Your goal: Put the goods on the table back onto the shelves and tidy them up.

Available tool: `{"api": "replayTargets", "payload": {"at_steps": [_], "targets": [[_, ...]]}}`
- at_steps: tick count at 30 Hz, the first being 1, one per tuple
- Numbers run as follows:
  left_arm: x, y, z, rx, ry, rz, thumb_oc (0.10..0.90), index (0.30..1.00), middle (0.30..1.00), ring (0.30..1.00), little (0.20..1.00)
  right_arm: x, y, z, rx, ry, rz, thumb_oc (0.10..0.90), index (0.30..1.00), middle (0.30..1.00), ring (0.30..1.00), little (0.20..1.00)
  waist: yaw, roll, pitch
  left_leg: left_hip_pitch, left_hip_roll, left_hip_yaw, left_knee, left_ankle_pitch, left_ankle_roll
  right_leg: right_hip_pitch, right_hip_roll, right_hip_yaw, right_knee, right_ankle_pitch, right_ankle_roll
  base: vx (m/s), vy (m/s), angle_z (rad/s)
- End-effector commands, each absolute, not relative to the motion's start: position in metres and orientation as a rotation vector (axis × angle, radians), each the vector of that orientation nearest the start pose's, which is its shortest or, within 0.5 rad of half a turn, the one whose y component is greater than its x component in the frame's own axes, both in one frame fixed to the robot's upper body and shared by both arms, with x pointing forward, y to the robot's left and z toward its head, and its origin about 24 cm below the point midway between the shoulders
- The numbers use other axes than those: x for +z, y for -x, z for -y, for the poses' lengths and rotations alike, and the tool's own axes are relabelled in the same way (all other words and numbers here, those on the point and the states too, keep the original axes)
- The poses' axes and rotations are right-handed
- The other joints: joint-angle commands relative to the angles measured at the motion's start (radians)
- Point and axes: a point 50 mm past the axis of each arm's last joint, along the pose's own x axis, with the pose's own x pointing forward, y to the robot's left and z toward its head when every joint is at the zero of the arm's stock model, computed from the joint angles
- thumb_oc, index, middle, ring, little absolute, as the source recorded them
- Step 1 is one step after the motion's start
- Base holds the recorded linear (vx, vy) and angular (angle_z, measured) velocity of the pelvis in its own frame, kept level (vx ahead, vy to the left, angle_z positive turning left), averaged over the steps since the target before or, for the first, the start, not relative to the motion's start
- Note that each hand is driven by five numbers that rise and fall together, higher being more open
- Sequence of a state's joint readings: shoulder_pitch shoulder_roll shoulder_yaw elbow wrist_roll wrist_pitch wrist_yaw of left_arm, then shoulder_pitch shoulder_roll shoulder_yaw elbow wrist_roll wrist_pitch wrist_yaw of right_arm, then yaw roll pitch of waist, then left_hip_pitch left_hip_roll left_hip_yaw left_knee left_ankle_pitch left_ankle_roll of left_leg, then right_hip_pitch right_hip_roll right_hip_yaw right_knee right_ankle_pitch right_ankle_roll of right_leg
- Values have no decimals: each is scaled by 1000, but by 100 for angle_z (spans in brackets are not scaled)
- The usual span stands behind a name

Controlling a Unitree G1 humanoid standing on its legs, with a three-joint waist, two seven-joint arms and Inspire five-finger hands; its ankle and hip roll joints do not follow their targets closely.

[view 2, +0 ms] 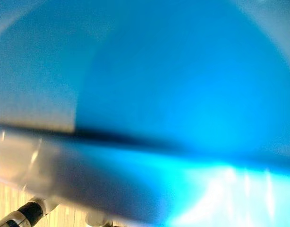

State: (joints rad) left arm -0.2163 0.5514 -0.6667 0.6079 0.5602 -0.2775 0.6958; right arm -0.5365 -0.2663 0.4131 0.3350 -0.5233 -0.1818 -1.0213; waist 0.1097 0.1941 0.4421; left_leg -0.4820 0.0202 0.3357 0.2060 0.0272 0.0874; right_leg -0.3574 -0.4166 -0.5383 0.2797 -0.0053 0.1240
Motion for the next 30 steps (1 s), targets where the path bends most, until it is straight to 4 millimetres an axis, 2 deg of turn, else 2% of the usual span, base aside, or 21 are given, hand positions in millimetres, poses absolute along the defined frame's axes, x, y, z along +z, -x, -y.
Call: {"api": "replayTargets", "payload": {"at_steps": [1,8,15,21,24,29,30], "targets": [[-20,-235,-186,-99,-1136,289,800,900,900,900,900,181,-293,91,-506,463,1096,400,300,300,300,300,13,21,-52,6,50,-6,26,-87,-88,-7,-27,11,104,-38,25,-57,31,2],[-17,-239,-184,-89,-1170,334,800,900,900,900,900,184,-289,90,-512,449,1126,400,300,300,300,300,5,18,-52,0,57,9,19,-83,-88,-22,-21,14,86,-27,24,-51,13,-3],[-16,-244,-173,-92,-1214,415,800,900,900,900,900,173,-292,85,-503,441,1083,400,300,300,300,300,1,19,-61,-21,61,5,27,-86,-85,-45,-22,3,102,-37,21,-13,-8,-2],[-18,-247,-163,-72,-1230,459,800,900,900,900,900,179,-293,86,-527,505,1160,400,300,300,300,300,2,24,-72,-42,59,7,34,-87,-83,-70,-28,5,121,-49,16,11,-7,1],[-16,-249,-155,-68,-1228,499,800,900,900,900,900,183,-296,91,-554,544,1189,400,300,300,300,300,2,28,-76,-54,59,9,39,-89,-81,-87,-32,11,132,-50,19,0,0,0],[-20,-244,-156,-55,-1217,499,800,900,900,900,900,183,-300,102,-607,606,1201,400,300,300,300,300,11,42,-85,-59,51,11,26,-87,-75,-104,-40,13,141,-49,23,24,-2,0],[-21,-243,-157,-50,-1219,495,800,900,900,900,900,182,-301,104,-612,617,1200,483,425,425,425,425,11,45,-86,-60,48,13,27,-90,-73,-109,-44,15,147,-49,23,0,0,0]]}}
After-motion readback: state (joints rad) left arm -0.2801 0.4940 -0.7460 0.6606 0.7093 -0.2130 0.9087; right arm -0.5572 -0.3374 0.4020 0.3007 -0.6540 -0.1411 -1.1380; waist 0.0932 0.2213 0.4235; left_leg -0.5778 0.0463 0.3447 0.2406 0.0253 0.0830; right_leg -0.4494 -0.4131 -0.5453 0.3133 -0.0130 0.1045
